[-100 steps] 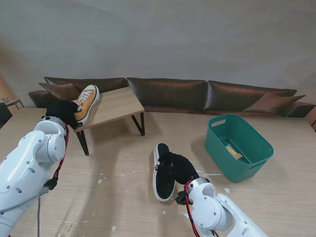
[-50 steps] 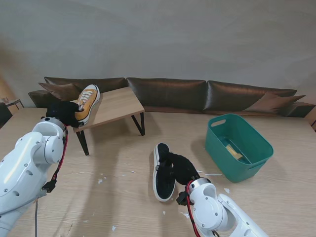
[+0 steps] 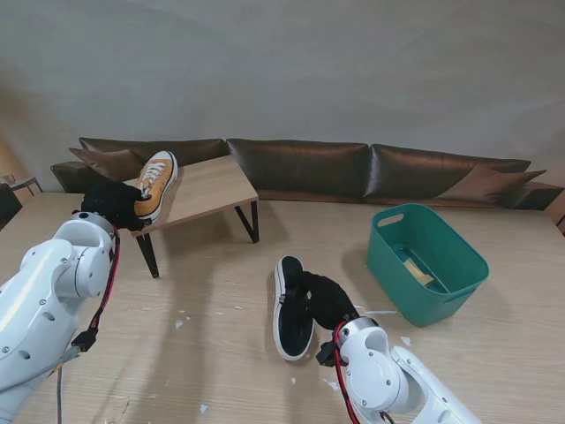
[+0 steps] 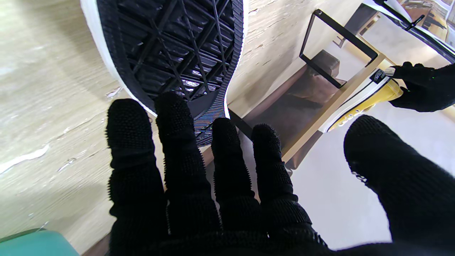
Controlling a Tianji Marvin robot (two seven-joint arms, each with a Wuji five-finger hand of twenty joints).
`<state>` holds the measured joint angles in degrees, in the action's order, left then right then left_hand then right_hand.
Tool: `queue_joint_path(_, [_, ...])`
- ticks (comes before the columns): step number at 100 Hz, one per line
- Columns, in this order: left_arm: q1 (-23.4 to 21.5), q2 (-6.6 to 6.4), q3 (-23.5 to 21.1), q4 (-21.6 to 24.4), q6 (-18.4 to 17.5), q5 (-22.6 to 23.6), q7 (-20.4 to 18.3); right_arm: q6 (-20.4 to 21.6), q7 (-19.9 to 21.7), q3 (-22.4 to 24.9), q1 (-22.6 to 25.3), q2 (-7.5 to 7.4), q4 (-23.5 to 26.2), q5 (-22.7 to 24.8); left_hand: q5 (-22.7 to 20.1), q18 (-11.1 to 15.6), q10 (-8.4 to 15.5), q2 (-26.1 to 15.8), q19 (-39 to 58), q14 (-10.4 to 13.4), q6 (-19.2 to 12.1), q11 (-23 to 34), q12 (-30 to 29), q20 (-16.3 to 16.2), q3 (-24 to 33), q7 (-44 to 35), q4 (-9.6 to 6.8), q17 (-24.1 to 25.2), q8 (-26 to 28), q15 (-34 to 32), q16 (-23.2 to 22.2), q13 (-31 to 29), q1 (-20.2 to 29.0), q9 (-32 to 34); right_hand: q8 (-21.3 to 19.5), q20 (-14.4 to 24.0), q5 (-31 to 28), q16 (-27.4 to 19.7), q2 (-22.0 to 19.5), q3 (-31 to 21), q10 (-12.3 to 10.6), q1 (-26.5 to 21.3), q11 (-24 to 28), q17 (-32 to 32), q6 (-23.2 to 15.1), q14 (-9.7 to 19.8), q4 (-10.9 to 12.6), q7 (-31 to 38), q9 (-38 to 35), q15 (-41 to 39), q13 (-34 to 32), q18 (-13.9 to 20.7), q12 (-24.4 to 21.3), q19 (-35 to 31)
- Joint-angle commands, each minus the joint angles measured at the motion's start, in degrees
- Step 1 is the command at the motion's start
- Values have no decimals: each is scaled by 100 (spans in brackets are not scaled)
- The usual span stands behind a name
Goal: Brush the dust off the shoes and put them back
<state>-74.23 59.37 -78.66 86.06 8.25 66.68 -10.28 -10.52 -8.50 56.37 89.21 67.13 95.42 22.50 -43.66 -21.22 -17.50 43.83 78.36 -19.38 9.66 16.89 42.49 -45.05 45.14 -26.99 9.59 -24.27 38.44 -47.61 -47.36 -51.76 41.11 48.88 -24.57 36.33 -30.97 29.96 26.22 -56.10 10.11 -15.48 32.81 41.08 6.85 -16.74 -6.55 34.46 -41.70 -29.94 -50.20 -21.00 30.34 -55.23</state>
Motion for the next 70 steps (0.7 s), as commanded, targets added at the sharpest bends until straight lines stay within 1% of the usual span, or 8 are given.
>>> queue_joint_path(1, [-53,-21,-40,153,-50,45,-180,6,92,-6,44,5,48,18,154,-240,-172,-133,-185,-175,131,-155,-194,-80,-61,423,-222,206,-282,198,95,329,-218,-234,52,71,61,26,-109,-69,89,137,25,-2040,28,-50,124,47,-124,-71,-144,-110,-87,-97])
queue_joint_path(19, [-199,-21,-150,495,-88,104,-381,8,99,-2,46,2,53,26,491,-322,-308,-354,-712,-464,141,-625,-821,-89,-524,1557,-278,638,-1280,991,415,849,-484,-629,52,72,59,26,-116,-67,86,136,26,-2040,34,-50,124,48,-126,-72,-142,-105,-87,-97])
queue_joint_path(28, [-320,-21,-240,785,-142,141,-546,0,96,-1,45,3,56,29,702,-334,-333,-554,-1231,-722,71,-947,-1301,-29,-869,1802,-299,1084,-1605,1748,805,1430,-662,-992,52,73,58,25,-107,-69,91,131,25,-2037,30,-36,125,48,-122,-72,-143,-105,-87,-99])
queue_joint_path(33, [-402,-19,-293,981,-181,171,-632,-5,93,0,45,3,59,37,799,-265,-311,-711,-1490,-806,33,-1046,-1559,-41,-1092,1847,-321,1370,-1703,2176,1047,1814,-703,-1217,52,76,57,26,-110,-68,98,136,25,-2031,28,-34,124,48,-122,-72,-142,-107,-88,-104])
queue_joint_path(43, [-560,1,-383,1289,-373,82,-555,-14,69,-4,45,7,61,57,767,-39,-107,-1056,-1837,-592,-27,-1022,-1728,-109,-1456,1795,-397,1782,-1729,2551,1179,2396,-673,-1223,51,76,54,26,-103,-66,95,143,22,-2036,33,-40,124,49,-115,-73,-137,-107,-89,-103])
queue_joint_path(55, [-704,34,-392,1563,-644,-325,-368,-63,46,-10,48,10,74,99,603,34,-30,-1228,-1881,-527,-12,-912,-1681,-160,-1463,1715,-416,1907,-1696,2554,1137,2436,-547,-929,51,77,46,24,-94,-71,90,153,23,-2037,29,-38,126,50,-106,-69,-128,-110,-88,-106])
queue_joint_path(61, [-762,42,-351,1689,-725,-549,-394,-92,36,-9,56,9,91,130,515,26,2,-1346,-1966,-530,12,-914,-1667,-188,-1573,1654,-421,1902,-1645,2620,1152,2346,-462,-789,51,79,38,24,-90,-67,91,163,23,-2032,27,-36,126,52,-98,-73,-134,-111,-88,-112])
queue_joint_path(70, [-802,60,-215,1756,-826,-871,-354,-137,13,-9,68,9,120,186,363,3,13,-1445,-2214,-529,62,-882,-1655,-93,-1647,1585,-444,1848,-1592,2691,1205,2242,-375,-639,51,82,23,22,-85,-73,97,174,20,-2024,26,-36,130,52,-83,-70,-124,-115,-90,-120])
